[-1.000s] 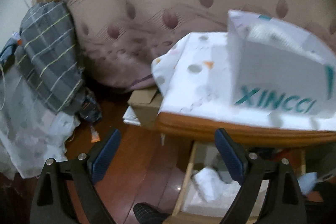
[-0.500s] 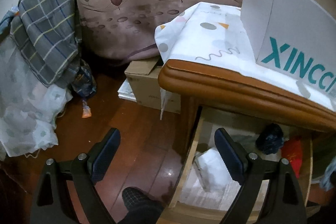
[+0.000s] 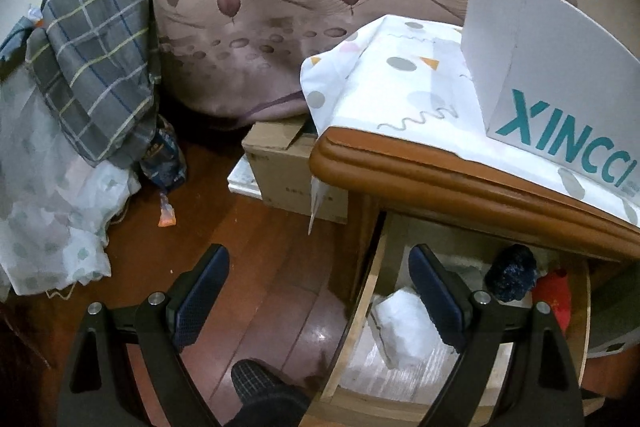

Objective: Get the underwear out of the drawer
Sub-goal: 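Drop the light blue underwear in the box with the right tool while the left returns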

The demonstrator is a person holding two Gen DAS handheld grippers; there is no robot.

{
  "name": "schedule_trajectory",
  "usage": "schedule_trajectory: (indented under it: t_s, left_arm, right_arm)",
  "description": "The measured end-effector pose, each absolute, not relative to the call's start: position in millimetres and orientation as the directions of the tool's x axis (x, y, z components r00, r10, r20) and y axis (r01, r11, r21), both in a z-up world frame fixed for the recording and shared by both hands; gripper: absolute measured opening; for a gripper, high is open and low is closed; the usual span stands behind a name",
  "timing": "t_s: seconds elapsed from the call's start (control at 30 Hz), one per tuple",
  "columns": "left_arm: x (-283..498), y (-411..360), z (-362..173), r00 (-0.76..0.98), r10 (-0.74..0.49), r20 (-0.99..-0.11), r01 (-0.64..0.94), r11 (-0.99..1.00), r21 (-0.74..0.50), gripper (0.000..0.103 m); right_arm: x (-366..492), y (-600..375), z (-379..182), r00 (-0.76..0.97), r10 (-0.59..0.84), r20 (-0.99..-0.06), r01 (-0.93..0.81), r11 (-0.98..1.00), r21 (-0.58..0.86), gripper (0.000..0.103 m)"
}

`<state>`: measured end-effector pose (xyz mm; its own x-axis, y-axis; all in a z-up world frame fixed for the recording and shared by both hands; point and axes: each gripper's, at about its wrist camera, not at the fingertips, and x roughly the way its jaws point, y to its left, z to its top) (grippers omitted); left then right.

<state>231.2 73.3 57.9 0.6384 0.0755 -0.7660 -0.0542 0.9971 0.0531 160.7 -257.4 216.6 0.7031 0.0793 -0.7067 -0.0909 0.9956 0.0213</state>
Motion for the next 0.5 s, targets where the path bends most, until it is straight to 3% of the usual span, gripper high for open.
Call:
schedule_trajectory:
  t_s: [0.2, 0.5]
  left_arm:
    - [233.0, 82.0, 56.8, 0.626, 0.082, -0.775, -0.083, 0.996, 0.038, 0.090]
    - [236.4, 89.2, 52.8, 0.604, 0.087, -0.792, -0.106, 0.994, 0.028, 0.090]
  right_arm:
    - [195.7, -262.7, 256.5, 0.757, 0.035, -0.653, -0.044, 0.999, 0.003, 0.053]
    - [282.0, -260.9, 228.1, 0.686, -0.004, -0.728, -0.015, 1.000, -0.019, 0.053]
